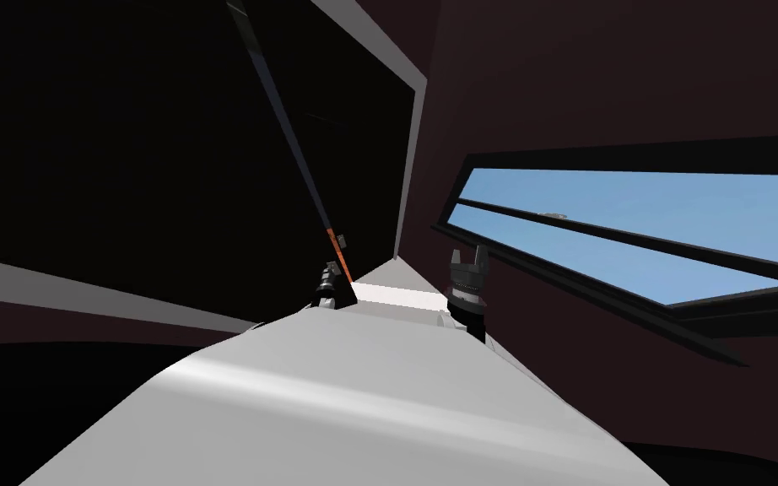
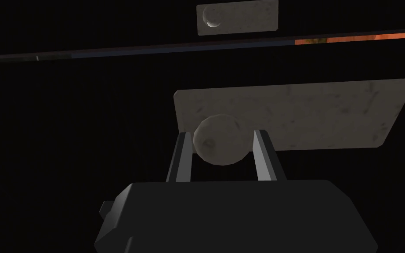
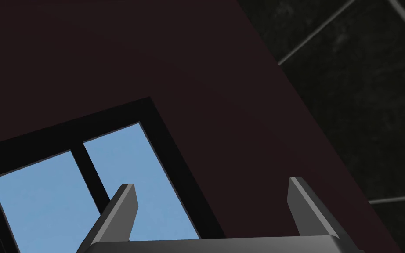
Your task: Pull the door open
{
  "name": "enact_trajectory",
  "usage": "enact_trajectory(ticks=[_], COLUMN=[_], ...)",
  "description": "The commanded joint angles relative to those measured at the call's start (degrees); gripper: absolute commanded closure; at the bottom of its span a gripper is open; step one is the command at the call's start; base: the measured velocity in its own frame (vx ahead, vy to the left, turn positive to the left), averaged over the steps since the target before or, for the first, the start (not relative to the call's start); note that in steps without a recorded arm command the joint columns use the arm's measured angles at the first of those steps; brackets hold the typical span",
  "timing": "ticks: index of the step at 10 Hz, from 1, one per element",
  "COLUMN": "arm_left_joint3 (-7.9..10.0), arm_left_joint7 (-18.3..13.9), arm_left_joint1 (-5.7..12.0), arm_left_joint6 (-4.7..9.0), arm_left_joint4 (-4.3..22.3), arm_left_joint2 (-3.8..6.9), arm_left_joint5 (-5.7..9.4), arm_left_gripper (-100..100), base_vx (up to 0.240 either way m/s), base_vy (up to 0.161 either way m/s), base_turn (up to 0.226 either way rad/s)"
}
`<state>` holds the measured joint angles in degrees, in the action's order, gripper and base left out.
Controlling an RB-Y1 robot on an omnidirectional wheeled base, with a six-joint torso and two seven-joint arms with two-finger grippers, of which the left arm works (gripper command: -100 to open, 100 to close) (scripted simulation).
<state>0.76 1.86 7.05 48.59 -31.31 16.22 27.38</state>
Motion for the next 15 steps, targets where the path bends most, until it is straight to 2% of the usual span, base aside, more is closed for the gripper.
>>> enact_trajectory(ticks=[1, 7, 8, 9, 15], arm_left_joint3=[-0.75, -4.35, -4.02, -5.04, -8.60], arm_left_joint7=[-0.78, -4.74, -4.30, -5.08, -8.07], arm_left_joint1=[-0.27, -1.62, -1.58, -1.96, -2.78], arm_left_joint6=[0.17, 1.01, 0.79, 0.86, 1.72], arm_left_joint4=[-0.26, -1.27, -1.22, -1.48, -2.76], arm_left_joint2=[0.16, 1.77, 1.63, 1.79, 3.24], arm_left_joint5=[-0.49, -2.89, -2.67, -3.23, -5.23], arm_left_gripper=[100, 100, 100, 100, 100], base_vx=[-0.239, -0.230, -0.095, -0.150, -0.232], base_vy=[-0.002, 0.020, 0.015, 0.013, 0.025], base_turn=[-0.092, -0.100, -0.032, -0.078, -0.082])
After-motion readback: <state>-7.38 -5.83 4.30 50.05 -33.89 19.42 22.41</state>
